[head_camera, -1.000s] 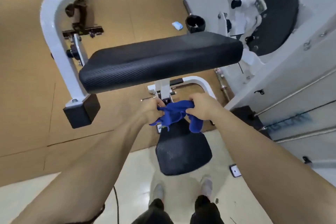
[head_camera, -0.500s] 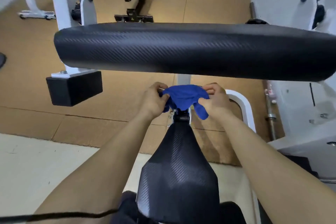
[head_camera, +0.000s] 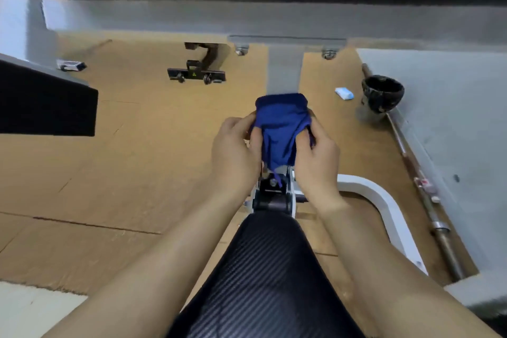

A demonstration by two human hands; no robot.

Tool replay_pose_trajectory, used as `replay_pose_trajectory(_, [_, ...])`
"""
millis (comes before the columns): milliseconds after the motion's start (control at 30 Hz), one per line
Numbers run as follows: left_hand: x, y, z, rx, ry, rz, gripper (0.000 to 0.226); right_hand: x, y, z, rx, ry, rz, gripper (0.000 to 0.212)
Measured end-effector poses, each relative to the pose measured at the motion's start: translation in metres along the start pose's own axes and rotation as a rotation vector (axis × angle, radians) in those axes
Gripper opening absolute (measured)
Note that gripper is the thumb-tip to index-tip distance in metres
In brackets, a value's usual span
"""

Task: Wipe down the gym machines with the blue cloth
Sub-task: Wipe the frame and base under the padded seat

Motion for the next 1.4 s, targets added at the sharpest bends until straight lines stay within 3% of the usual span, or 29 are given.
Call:
replay_pose_trajectory(100, [0.01,0.02,0.004,-0.038,0.189,0.088,0.037,0.002,0.008,-0.003,0.012,-0.166,0.035,0.025])
replay_pose_trajectory(200, [0.014,0.019,-0.008,-0.015,0.311,0.071,0.023,0.001,0.001,0.007,0.045,-0.173,0.034,0.023])
replay_pose_trajectory(267, [0.017,0.01,-0.021,-0.009,0.299,0.053,0.02,0.003,-0.003,0.019,0.032,-0.14,0.03,0.013])
replay_pose_trajectory(500, [0.006,-0.048,-0.076,0.072,0.264,-0.16,0.007,-0.017,-0.049,0.068,0.016,-0.056,-0.191,0.034])
replay_pose_trajectory(600, [0.011,-0.045,-0.069,0.089,0.214,-0.142,0.017,-0.015,-0.049,0.068,0.0,-0.026,-0.245,0.028])
replay_pose_trajectory(833, [0.02,-0.006,-0.008,0.085,0.139,0.025,0.015,0.001,-0.022,0.0,0.019,0.03,-0.104,0.036])
replay_pose_trajectory(1033, [0.024,0.024,0.034,-0.057,0.024,0.242,0.02,0.014,0.016,-0.034,0.06,0.114,0.12,0.012])
replay_pose_trajectory(1133, [0.022,0.017,0.024,-0.065,0.07,0.226,0.018,0.012,0.011,-0.027,0.084,0.141,0.143,0.005])
replay_pose_trajectory(1300, [0.016,-0.013,-0.016,0.043,0.243,0.019,0.013,-0.006,-0.017,0.017,-0.038,0.044,-0.034,0.01])
replay_pose_trajectory(1400, [0.02,-0.003,-0.003,0.037,0.176,0.084,0.014,0.002,-0.004,0.003,-0.054,0.111,0.013,0.006])
Point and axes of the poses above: each hand's wrist, its own y-axis away from the middle knuckle, its own x-axis out of the palm, z = x × y, the point moved 5 cm from there along -y, towards the middle knuckle, and after that the axes turned 12 degrees about y, right-handed, at the moved point
